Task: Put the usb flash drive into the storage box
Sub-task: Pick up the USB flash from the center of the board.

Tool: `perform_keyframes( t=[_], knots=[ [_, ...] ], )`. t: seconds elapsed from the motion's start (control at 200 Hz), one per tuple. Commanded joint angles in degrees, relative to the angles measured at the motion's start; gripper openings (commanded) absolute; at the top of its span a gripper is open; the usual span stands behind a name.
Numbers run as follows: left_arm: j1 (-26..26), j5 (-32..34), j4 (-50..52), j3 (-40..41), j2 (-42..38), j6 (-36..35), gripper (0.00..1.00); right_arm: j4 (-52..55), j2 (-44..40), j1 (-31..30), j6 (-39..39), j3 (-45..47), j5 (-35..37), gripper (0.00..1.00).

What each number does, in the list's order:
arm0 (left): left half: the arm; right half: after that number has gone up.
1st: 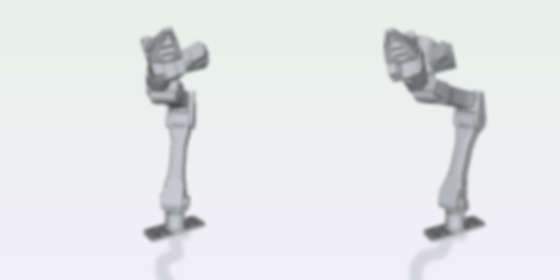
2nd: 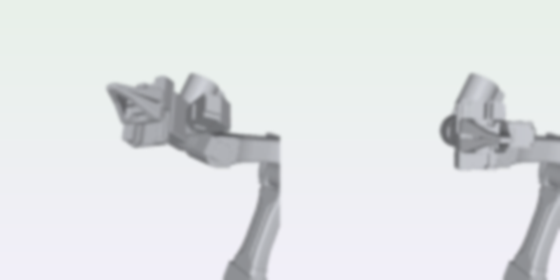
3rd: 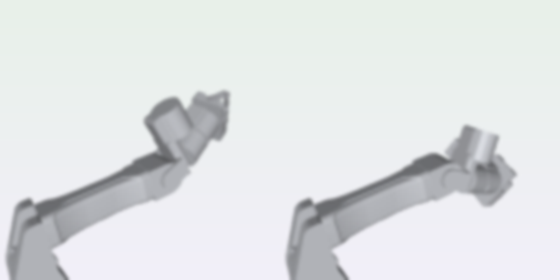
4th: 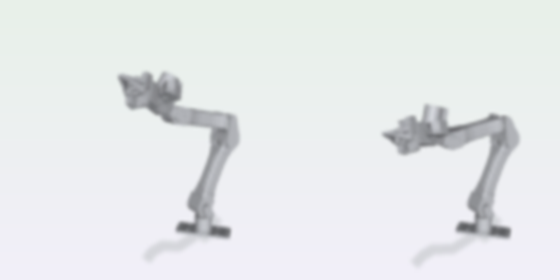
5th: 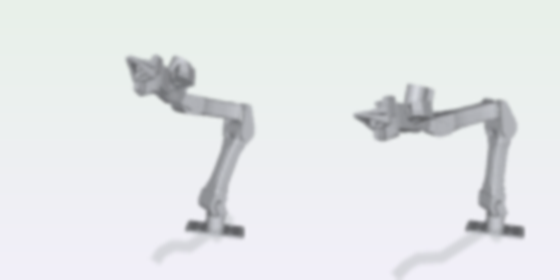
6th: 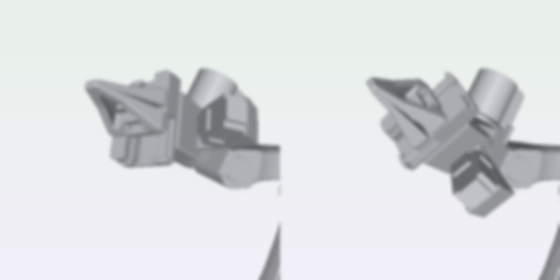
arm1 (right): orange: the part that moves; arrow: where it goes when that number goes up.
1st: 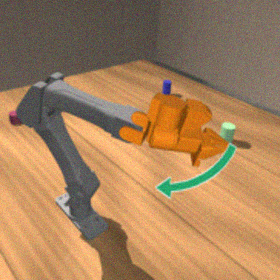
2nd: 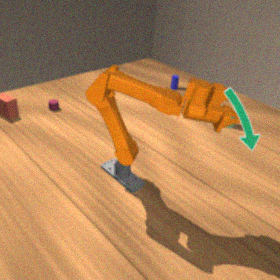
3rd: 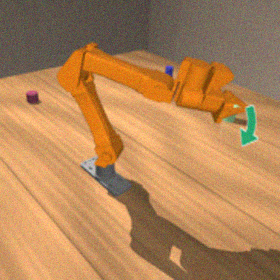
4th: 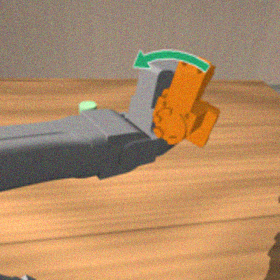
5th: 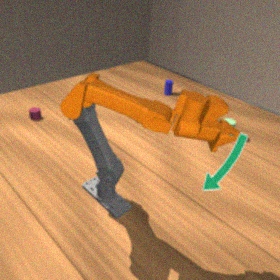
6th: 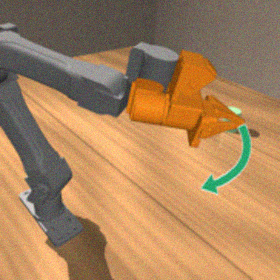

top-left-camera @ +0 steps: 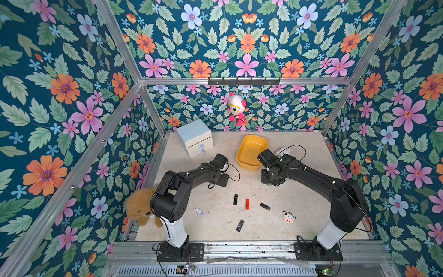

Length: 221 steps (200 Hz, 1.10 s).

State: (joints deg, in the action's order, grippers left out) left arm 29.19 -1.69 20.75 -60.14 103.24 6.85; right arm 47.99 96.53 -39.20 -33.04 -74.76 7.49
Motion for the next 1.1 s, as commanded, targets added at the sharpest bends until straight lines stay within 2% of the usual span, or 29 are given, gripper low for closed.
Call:
perform_keyframes(
  t=[0.0,0.55,1.099],
  knots=[
    [0.08,-3.86,8.16,1.12,0.82,0.52,0.59,0.37,0.15,0.0,0.4,-0.65,0.23,0.0],
    [2.1,-0.5,15.11,-2.41,5.42,1.32,0.44,0.63,0.94,1.13,1.43,-3.43,-0.28,0.0],
    [2.01,-1.36,18.05,-2.46,7.41,0.96,0.26,1.17,1.19,2.22,2.62,-5.43,-0.73,0.0]
  ],
)
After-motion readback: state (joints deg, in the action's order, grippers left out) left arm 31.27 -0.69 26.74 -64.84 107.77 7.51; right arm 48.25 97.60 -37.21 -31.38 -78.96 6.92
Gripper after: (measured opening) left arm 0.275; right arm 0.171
